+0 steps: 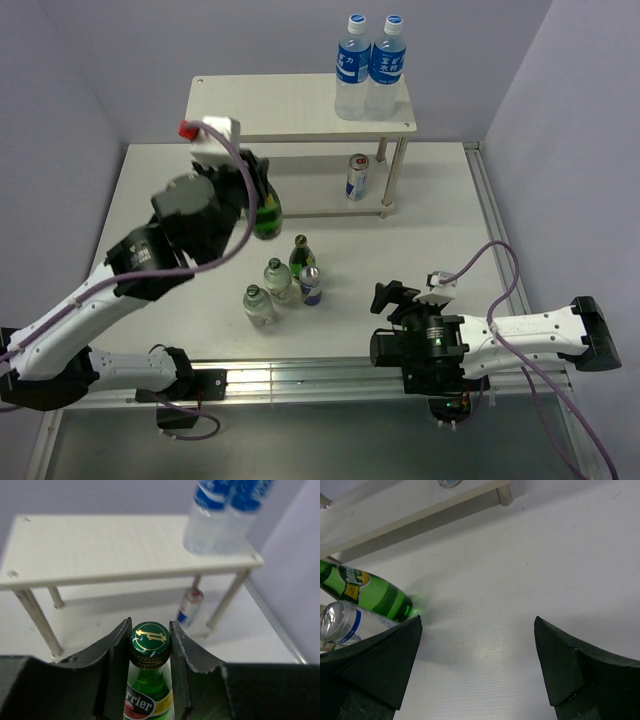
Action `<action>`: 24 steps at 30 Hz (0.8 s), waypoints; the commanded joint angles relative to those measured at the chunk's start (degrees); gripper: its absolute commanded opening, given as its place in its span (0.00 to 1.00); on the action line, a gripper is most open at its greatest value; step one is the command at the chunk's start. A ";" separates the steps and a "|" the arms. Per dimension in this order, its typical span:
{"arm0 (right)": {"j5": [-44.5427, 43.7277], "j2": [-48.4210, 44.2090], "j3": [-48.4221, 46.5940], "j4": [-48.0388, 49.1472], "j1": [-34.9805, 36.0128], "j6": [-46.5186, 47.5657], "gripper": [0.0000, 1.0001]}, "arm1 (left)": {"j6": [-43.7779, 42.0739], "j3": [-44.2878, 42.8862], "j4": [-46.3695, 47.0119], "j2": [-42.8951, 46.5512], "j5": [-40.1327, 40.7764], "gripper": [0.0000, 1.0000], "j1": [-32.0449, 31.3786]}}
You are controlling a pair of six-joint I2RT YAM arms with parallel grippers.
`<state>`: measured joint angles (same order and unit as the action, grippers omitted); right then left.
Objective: Place and organize the beverage onto the shelf
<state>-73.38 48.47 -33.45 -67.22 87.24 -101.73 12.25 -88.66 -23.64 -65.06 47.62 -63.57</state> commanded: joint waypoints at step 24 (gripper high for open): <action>-3.78 2.86 -0.82 -1.51 1.44 -3.65 1.00 | -6.36 -53.72 3.77 -36.81 -31.53 0.00 40.63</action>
<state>-74.15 50.78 -33.23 -67.33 88.03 -102.02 6.79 -137.73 -30.06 -103.09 18.57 -23.46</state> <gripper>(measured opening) 0.997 0.376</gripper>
